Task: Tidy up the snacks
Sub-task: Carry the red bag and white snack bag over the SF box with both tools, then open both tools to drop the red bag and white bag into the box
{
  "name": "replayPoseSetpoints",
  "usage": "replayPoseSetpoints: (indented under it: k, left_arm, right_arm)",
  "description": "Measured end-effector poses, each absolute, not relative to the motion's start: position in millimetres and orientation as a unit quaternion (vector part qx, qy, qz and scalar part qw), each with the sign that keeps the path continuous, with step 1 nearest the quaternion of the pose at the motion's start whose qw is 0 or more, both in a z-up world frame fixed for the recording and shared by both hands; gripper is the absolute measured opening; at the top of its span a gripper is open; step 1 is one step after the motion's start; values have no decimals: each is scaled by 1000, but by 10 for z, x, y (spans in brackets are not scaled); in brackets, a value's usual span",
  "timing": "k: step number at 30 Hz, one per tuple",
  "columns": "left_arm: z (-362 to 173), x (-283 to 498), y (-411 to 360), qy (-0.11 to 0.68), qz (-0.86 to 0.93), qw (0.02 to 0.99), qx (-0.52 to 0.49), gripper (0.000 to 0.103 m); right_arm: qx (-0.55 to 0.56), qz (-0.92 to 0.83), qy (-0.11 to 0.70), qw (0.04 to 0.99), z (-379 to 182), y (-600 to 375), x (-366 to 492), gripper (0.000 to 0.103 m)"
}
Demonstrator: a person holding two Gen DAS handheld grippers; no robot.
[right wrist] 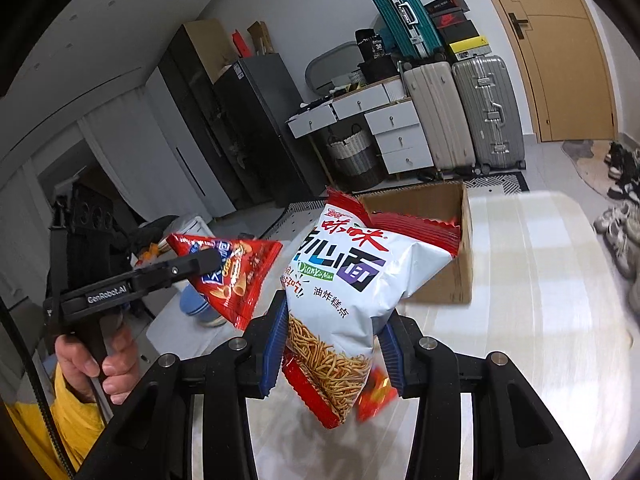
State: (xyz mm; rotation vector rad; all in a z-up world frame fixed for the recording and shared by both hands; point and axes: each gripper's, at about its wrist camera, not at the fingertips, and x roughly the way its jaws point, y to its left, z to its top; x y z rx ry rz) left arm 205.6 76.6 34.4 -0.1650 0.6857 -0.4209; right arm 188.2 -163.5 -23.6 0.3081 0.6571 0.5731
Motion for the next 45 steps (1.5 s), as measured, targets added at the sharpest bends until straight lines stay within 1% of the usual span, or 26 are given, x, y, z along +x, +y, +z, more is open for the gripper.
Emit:
replayPoseSetpoints:
  k: [5, 10, 15, 22, 29, 34, 40, 45]
  left_arm:
    - [538, 2706, 651, 332, -197, 920, -69, 29]
    - [530, 3407, 539, 344, -181, 919, -65, 29]
    - [352, 4087, 432, 372, -172, 910, -71, 29]
    - [-66, 4838, 330, 413, -166, 893, -71, 29]
    - [-333, 5083, 179, 425, -174, 887, -53, 29]
    - [-372, 5159, 43, 431, -188, 882, -43, 29]
    - [-241, 5065, -107, 411, -192, 891, -7, 29]
    - [-83, 4976, -96, 403, -188, 896, -9, 29]
  right_arm:
    - [130, 270, 328, 896, -104, -1539, 2481, 42]
    - [106, 255, 349, 895, -56, -1454, 3115, 42]
    - [79, 235, 380, 891, -206, -1375, 3666, 43]
    - [51, 224, 412, 882, -475, -1326, 4099, 42]
    - [25, 225, 428, 875, -649, -1259, 4291, 43]
    - [23, 224, 432, 873, -697, -1252, 4318, 43]
    - [22, 231, 426, 874, -675, -1265, 4245, 43]
    - [11, 233, 427, 874, -653, -1222, 4176, 43]
